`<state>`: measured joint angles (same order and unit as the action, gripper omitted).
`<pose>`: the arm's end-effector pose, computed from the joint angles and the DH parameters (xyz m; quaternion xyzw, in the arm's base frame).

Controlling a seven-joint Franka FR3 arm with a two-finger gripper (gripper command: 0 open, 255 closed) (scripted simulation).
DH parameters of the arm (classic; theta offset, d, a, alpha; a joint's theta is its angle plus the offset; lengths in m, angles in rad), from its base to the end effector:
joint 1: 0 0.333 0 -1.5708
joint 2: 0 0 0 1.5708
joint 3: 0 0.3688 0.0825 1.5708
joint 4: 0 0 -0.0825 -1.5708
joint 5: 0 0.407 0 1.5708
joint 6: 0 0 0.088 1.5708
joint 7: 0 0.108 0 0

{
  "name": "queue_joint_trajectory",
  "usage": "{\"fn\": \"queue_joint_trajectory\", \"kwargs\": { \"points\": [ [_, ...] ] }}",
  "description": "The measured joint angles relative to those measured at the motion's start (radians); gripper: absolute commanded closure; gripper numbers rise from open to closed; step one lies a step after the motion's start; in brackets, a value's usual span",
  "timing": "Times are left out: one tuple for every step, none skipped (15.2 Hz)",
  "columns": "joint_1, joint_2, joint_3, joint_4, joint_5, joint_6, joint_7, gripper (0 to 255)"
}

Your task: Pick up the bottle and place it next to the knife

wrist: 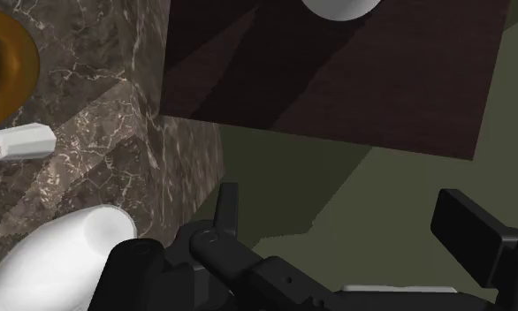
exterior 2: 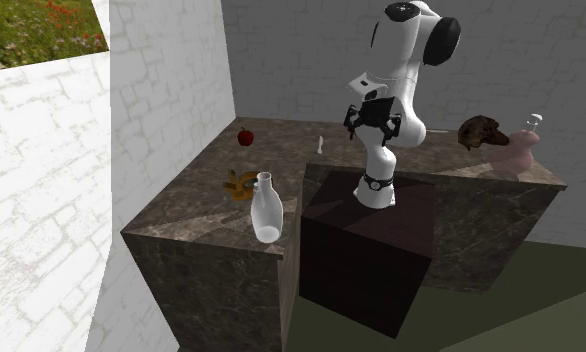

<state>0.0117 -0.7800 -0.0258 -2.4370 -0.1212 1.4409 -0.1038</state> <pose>0.2747 -0.0206 0.5765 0.9917 0.0479 -0.1104 0.0455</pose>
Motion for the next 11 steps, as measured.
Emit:
{"fn": "queue_joint_trajectory", "kwargs": {
  "points": [
    [0.0,0.0,0.0,0.0,0.0,0.0,0.0,0],
    [-0.003,0.008,-0.011,0.003,-0.008,0.007,-0.012,0],
    [-0.007,0.029,-0.025,0.008,-0.017,0.024,-0.026,0],
    [-0.012,0.056,-0.044,0.019,-0.029,0.043,-0.046,0],
    [-0.017,0.075,-0.062,0.023,-0.041,0.061,-0.066,0],
    [-0.023,0.094,-0.085,0.028,-0.056,0.079,-0.091,0],
    [-0.027,0.123,-0.103,0.045,-0.065,0.094,-0.112,0],
    [-0.032,0.152,-0.124,0.055,-0.076,0.116,-0.135,0],
    [-0.037,0.181,-0.145,0.071,-0.085,0.133,-0.159,0],
    [-0.038,0.22,-0.163,0.094,-0.09,0.152,-0.18,0],
    [-0.043,0.25,-0.184,0.11,-0.098,0.171,-0.205,0]
  ]
}}
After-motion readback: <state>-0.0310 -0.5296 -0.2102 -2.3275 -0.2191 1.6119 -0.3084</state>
